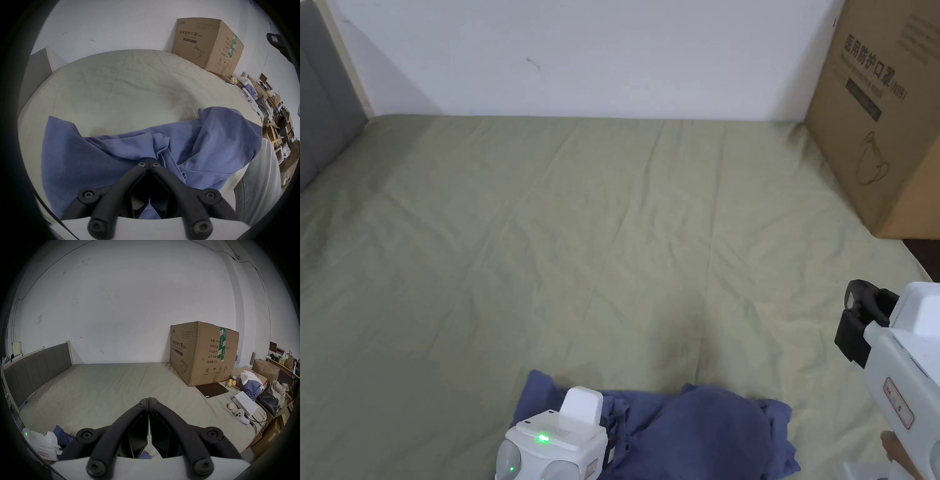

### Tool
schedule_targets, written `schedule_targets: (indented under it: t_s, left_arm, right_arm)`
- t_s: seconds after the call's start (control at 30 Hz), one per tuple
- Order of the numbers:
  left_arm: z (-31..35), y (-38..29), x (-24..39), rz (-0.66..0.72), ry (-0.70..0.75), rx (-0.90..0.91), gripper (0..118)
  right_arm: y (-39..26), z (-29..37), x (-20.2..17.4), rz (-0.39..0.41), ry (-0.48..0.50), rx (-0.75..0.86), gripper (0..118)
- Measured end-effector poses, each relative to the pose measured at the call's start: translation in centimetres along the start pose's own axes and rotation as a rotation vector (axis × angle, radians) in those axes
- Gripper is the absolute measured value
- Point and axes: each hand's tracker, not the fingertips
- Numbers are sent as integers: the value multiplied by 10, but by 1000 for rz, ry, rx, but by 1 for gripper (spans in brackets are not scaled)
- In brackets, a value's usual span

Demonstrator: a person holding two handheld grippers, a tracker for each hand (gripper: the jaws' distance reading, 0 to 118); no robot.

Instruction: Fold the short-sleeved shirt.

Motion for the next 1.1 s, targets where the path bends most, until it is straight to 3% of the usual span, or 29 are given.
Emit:
schedule_targets:
  t_s: [0.23, 0.47, 0.5, 0.57, 0.6, 0.63, 0.67, 0.7, 0.8, 0.87, 0.9, 0.97, 1.1]
  left_arm:
    - [53, 19, -73, 184, -64, 141, 0]
    - [76, 21, -172, 451, -214, 104, 1]
    - [71, 19, -184, 489, -242, 72, 6]
    - [61, 11, -201, 542, -274, 8, 27]
    - [55, 6, -207, 561, -277, -25, 58]
    - [46, 3, -214, 567, -280, -54, 82]
    - [40, -1, -216, 566, -268, -74, 102]
    - [35, -4, -216, 559, -273, -82, 114]
    - [19, -11, -215, 534, -290, -104, 113]
    - [5, -12, -215, 533, -300, -129, 103]
    - [4, -12, -210, 532, -309, -136, 88]
    - [-1, -11, -205, 499, -325, -134, 73]
    - [-4, -7, -196, 481, -339, -141, 21]
  right_arm:
    - [4, -2, -7, 6, 13, 0, 0]
    - [5, -7, -16, 11, 36, -3, 0]
    - [5, -8, -18, 11, 39, -5, 0]
    - [4, -9, -20, 10, 45, -10, 0]
    - [4, -10, -22, 10, 47, -12, 0]
    - [4, -10, -23, 11, 48, -15, 0]
    - [3, -10, -24, 12, 49, -18, 0]
    - [2, -11, -25, 13, 50, -19, 0]
    - [0, -13, -25, 16, 50, -28, 0]
    - [-2, -14, -23, 16, 47, -36, 0]
    - [-3, -14, -23, 18, 44, -40, 0]
    - [-5, -14, -21, 20, 37, -44, 0]
    - [-6, -13, -15, 22, 22, -49, 0]
